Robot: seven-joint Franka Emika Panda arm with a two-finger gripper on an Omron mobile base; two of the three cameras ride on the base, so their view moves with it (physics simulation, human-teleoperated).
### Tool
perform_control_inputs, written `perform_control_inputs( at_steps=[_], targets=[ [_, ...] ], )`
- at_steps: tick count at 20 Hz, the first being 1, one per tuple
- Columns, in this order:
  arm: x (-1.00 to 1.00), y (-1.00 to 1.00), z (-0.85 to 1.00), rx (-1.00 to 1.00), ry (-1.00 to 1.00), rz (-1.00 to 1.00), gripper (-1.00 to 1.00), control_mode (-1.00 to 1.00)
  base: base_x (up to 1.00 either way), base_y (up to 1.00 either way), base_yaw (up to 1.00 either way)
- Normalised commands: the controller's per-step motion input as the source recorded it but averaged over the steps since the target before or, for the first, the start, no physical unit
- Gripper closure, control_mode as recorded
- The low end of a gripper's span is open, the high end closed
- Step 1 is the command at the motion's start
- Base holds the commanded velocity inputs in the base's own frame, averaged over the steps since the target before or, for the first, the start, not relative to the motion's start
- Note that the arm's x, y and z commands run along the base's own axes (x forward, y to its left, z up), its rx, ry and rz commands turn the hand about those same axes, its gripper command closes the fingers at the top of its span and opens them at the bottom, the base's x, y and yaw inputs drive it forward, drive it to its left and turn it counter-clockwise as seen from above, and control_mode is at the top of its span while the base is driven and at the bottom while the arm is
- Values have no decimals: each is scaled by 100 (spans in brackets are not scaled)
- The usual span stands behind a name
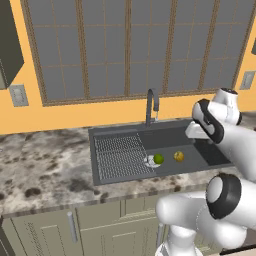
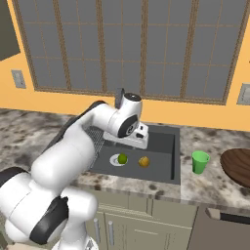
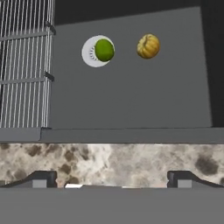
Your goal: Remove the squash and lime from the sink. Then move the bowl and cup from the counter to the sink for washing.
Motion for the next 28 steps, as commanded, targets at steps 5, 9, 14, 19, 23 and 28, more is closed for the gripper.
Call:
perform_control_inputs(
  at_steps=[5, 9, 14, 19, 23, 28],
  targets=[
    [34, -20, -31, 1, 2, 2, -100, -100, 0, 0, 0],
    [29, -11, -36, 0, 0, 1, -100, -100, 0, 0, 0],
    [38, 0, -34, 0, 0, 0, -100, -100, 0, 0, 0],
    [35, -2, -25, 0, 0, 0, -100, -100, 0, 0, 0],
    [24, -11, -24, 0, 0, 0, -100, -100, 0, 0, 0],
    [29, -4, -25, 0, 0, 0, -100, -100, 0, 0, 0]
  ],
)
